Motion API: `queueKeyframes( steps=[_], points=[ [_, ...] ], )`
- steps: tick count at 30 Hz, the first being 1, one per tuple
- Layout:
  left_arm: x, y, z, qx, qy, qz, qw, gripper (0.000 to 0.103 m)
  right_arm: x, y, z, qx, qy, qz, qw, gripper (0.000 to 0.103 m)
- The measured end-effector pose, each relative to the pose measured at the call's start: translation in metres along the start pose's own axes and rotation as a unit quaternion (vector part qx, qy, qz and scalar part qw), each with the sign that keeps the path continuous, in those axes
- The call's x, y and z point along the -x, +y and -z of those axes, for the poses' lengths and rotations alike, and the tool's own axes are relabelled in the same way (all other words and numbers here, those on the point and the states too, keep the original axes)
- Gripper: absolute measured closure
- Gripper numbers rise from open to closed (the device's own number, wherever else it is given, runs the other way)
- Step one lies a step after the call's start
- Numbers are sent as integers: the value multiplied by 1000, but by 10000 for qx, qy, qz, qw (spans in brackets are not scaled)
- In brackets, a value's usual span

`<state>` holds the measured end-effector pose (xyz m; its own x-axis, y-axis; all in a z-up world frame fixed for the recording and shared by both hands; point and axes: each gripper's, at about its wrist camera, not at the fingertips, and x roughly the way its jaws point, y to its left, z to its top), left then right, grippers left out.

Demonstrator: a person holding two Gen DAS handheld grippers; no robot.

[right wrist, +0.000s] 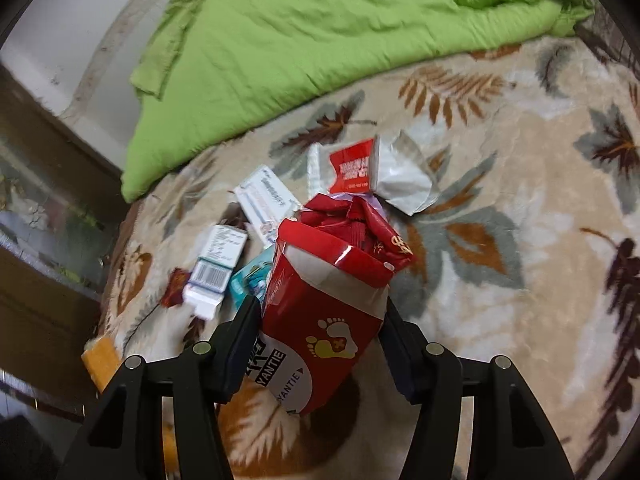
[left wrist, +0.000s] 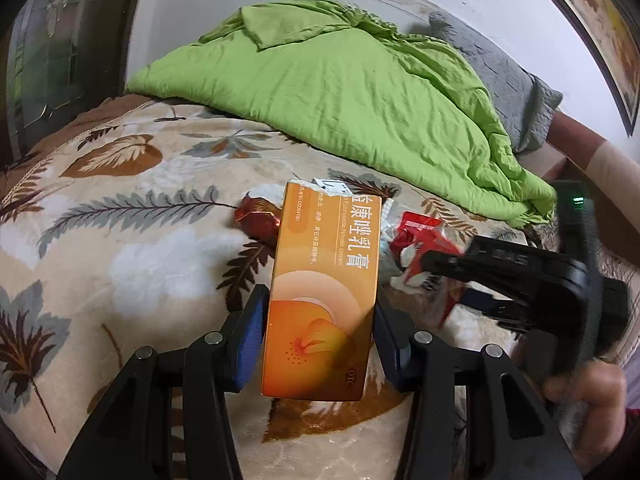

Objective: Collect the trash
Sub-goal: 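Lift the orange box and red snack bag above the bed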

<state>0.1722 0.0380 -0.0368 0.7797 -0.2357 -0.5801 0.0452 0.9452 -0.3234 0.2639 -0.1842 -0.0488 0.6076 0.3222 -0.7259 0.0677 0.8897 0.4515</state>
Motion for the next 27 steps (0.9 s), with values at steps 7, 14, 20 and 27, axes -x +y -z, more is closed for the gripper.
queueKeyframes(
  steps=[7,14,20,27],
  points=[
    [2,-22,6,-473,-27,15,9989,54,67,-8,33,700,-506,160,9961,40],
    [16,-50,19,-1083,-220,-7,9939,54,110,-22,70,1000,-852,473,9902,40],
    [34,-63,37,-1393,-224,16,9900,54,123,-34,90,1047,-884,576,9889,39],
    [44,-72,47,-1659,-343,-190,9854,54,124,-36,94,1043,-943,577,9884,39]
  ],
)
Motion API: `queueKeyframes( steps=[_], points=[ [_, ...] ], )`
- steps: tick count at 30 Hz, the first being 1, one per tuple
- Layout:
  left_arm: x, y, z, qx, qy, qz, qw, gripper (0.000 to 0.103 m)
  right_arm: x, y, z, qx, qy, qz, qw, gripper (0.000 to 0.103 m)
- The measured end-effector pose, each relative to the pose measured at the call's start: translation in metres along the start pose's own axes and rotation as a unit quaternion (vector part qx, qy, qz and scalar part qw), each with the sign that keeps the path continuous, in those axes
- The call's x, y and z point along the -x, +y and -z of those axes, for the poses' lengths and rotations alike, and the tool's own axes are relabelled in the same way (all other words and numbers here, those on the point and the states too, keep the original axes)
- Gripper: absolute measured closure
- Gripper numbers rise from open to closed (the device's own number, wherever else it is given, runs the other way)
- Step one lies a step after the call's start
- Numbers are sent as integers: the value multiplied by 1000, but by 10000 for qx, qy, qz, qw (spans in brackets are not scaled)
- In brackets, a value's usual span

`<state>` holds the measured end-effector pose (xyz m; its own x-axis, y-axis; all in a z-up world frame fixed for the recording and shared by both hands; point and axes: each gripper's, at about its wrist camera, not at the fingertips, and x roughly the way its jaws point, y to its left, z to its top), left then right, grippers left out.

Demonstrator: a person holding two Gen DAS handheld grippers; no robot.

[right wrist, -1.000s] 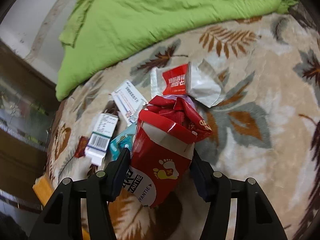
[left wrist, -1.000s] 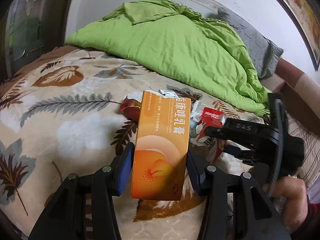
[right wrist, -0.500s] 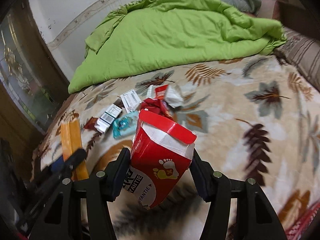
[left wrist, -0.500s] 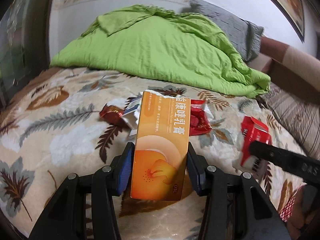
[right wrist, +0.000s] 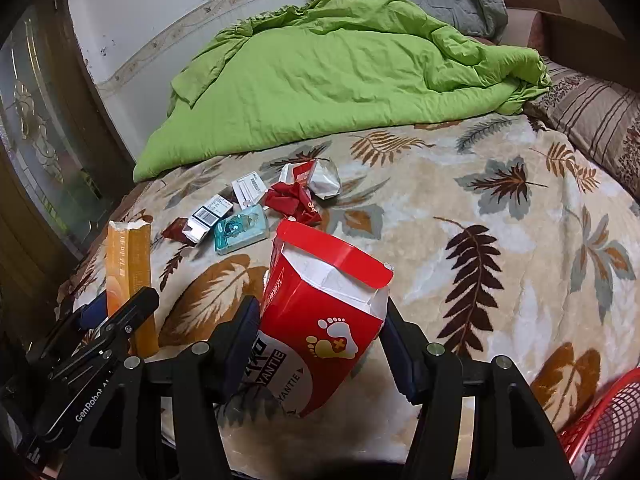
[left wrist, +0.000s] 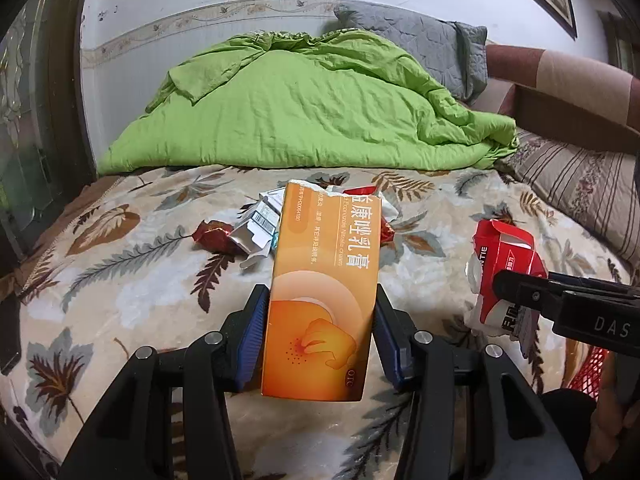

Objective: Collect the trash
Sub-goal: 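Lift the orange box and red snack bag above the bed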

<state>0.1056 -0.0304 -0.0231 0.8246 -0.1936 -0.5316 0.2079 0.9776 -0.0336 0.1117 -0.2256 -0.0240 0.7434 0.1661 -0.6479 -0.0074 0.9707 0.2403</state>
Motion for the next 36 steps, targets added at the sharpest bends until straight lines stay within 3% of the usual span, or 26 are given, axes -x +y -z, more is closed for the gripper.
queueKeyframes(
  steps=[13,36],
  points=[
    [-2,9,2,118,93,-222,9996,54,4,2,3,-12,-97,159,9998,39],
    [-4,10,4,140,128,-230,9996,54,4,5,3,41,-87,195,9998,39]
  ],
)
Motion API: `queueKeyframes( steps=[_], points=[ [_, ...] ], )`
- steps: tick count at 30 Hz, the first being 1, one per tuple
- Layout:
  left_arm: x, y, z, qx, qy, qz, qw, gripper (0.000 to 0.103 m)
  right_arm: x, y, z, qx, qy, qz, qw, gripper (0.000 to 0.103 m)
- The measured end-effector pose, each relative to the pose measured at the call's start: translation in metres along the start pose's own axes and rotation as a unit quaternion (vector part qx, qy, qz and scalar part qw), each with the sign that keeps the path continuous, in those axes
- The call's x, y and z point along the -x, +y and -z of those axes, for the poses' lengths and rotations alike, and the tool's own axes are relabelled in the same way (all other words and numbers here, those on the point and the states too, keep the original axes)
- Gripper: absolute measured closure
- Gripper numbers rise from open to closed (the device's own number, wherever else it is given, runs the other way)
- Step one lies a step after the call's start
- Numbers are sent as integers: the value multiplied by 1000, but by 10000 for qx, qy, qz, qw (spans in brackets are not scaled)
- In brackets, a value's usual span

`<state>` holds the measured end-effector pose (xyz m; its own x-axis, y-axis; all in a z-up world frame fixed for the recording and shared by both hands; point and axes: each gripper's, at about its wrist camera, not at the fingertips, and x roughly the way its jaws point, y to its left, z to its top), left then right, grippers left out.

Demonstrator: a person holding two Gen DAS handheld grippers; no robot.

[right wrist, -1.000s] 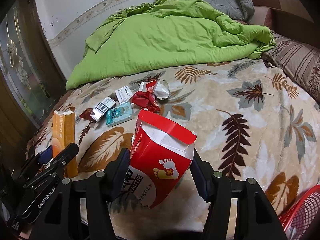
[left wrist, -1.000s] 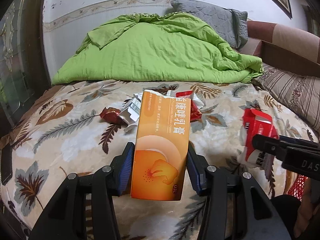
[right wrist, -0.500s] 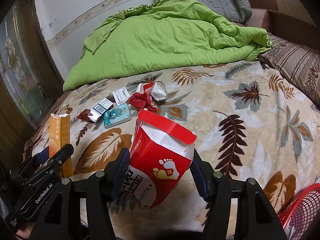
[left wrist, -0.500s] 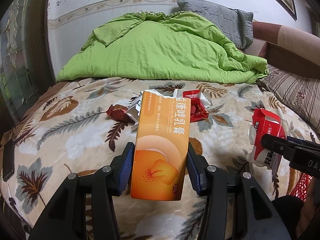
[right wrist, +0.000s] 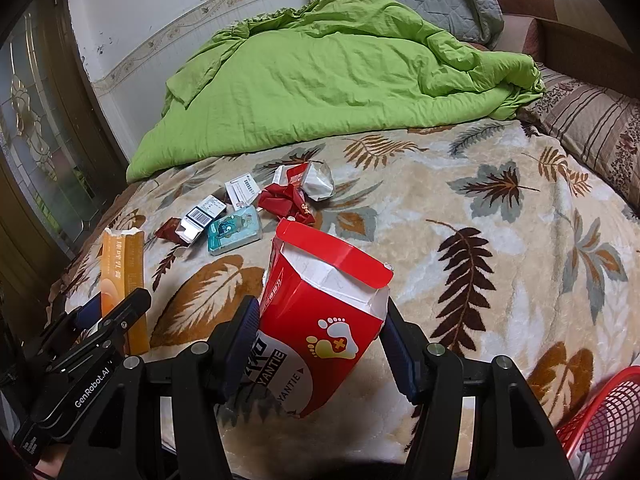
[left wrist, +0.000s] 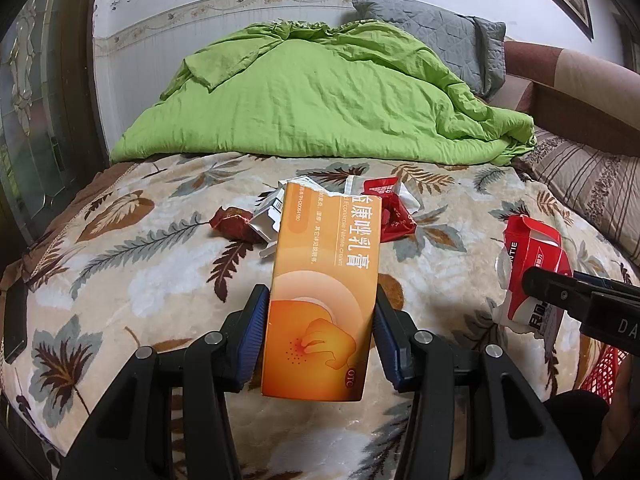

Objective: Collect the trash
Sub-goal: 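Lift the orange box and red snack bag above the bed, then carry both items to the red basket and open both grippers over it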

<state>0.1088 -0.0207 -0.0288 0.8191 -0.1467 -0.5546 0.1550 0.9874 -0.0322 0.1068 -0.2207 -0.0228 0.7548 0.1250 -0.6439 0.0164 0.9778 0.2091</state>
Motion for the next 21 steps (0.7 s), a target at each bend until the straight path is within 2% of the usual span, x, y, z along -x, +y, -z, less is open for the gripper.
queueKeyframes(
  steps=[10,21],
  points=[
    [0,-7,1,-33,117,169,9998,54,8,-3,1,-74,13,-40,10000,39],
    [8,-16,0,-70,193,325,9993,54,35,-6,-4,-152,-127,-137,9997,38]
  ],
)
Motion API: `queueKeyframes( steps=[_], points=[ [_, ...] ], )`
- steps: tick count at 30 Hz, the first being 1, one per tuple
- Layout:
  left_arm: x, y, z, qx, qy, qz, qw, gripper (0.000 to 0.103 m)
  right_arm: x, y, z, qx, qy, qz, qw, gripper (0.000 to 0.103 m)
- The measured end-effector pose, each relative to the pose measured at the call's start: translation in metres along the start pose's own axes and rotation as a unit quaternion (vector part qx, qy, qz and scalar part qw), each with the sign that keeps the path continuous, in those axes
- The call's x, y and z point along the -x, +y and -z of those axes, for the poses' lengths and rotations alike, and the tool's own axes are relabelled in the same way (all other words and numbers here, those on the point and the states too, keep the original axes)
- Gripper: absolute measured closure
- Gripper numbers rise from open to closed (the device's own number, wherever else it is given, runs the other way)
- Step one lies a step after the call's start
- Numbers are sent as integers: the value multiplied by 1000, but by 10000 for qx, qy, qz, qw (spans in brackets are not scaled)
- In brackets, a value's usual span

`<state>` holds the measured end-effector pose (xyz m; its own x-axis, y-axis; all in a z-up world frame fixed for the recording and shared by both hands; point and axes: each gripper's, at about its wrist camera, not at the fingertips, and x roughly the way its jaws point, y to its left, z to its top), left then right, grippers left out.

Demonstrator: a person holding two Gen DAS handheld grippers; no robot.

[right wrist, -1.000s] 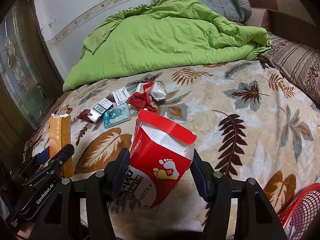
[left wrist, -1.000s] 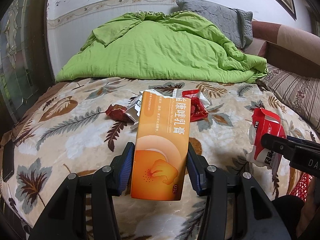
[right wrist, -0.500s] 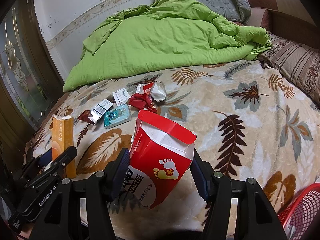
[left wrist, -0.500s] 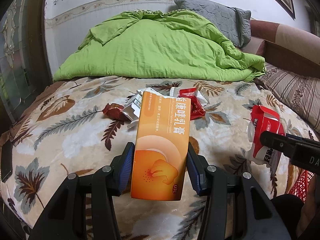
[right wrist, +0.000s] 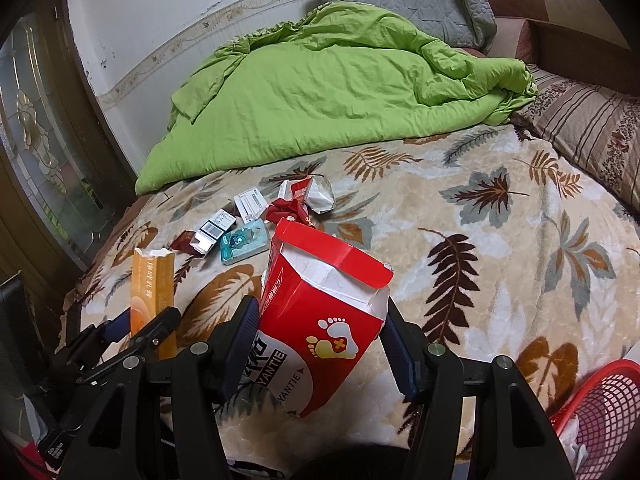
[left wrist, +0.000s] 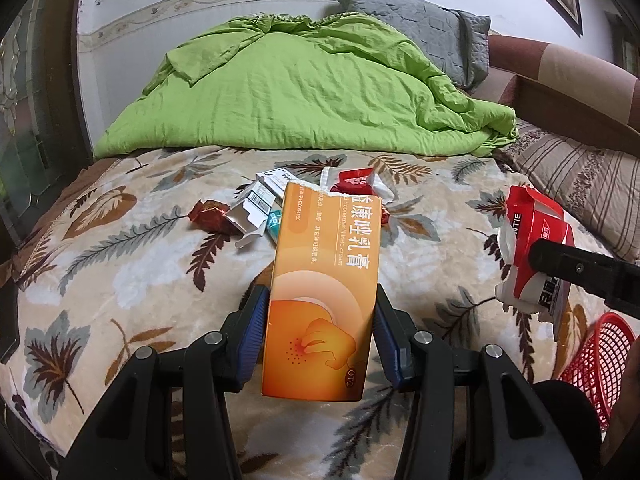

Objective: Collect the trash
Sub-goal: 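Carry both items to the red basket and open both grippers over it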

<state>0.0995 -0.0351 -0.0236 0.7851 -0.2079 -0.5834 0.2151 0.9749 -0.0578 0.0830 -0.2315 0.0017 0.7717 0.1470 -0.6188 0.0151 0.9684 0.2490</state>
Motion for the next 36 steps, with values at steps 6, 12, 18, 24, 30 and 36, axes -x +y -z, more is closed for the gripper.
queueKeyframes(
  steps=[6,12,18,24,30,36],
  points=[
    [7,-7,-2,-35,-4,122,9999,54,15,-4,-2,-62,-86,-30,9999,38],
    [16,-19,-5,-130,-49,246,9996,54,27,-13,-3,-177,-150,-7,9997,38],
    [23,-34,-8,-261,-64,424,9987,54,43,-28,-4,-340,-248,79,9991,38],
    [35,-60,-14,-462,-105,818,9955,54,67,-56,-5,-606,-348,270,9972,38],
    [48,-100,-20,-790,-74,1474,9859,54,111,-103,6,-1049,-529,627,9911,38],
    [58,-159,-20,-1234,137,2302,9652,54,165,-154,23,-1492,-694,1141,9797,38]
  ],
)
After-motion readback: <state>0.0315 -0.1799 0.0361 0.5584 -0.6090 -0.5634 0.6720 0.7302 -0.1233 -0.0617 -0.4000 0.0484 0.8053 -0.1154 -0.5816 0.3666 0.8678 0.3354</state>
